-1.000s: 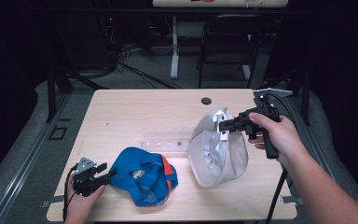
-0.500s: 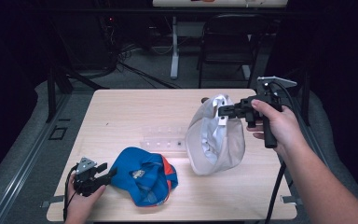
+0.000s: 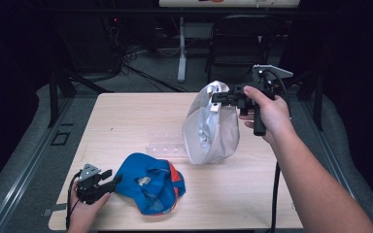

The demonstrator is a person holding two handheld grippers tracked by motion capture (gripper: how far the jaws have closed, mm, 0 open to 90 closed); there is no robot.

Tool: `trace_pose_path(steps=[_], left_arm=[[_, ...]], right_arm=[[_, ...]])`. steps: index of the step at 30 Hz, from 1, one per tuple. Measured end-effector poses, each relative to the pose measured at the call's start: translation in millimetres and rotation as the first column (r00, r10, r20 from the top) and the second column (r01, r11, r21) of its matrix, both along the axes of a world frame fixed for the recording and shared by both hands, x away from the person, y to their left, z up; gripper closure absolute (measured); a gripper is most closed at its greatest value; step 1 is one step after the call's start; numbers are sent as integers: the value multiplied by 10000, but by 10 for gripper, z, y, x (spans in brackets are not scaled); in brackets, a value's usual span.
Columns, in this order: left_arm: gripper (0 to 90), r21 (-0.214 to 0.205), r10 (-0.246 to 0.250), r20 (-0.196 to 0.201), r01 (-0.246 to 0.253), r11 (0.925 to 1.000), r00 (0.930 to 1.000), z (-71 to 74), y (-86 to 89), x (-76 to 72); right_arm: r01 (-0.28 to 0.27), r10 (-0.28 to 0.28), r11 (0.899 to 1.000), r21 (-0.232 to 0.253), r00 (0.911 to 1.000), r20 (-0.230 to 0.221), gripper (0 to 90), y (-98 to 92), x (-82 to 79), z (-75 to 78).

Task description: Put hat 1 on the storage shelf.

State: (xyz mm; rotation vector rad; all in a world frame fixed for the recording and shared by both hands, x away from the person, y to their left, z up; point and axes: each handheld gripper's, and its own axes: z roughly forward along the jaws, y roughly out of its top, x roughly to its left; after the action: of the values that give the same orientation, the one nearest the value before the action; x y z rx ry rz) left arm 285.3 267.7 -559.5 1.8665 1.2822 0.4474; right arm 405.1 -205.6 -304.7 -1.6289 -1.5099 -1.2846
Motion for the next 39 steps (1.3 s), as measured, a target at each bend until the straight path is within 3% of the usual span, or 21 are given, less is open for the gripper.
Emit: trace_pose_path(steps=[8,16,30,33,35,39], left_arm=[[500,-44,-3,28,3,10000,10000,3,5,-2],[500,-2,-131,4,131,9999,9999,16,-5,-4],[500,-18,-128,33,128,9999,9999,39,-12,7],[501,-124,-126,338,130,9998,9993,118,-51,22],[495,-93,-347,731,355,9993,9967,265,-140,35],[491,-181,-687,1022,709,9973,9924,395,-264,49]], right_arm=[[307,-308,9995,88,9995,25,811,146,153,20],[640,-637,9978,174,9978,-164,810,268,328,-70],[870,-870,9962,-8,9955,-364,811,363,460,-177],[882,-884,9961,-61,9952,-424,811,376,484,-198],[916,-922,9957,-155,9948,-434,810,393,498,-216],[943,-950,9954,-175,9944,-453,810,406,513,-230]])
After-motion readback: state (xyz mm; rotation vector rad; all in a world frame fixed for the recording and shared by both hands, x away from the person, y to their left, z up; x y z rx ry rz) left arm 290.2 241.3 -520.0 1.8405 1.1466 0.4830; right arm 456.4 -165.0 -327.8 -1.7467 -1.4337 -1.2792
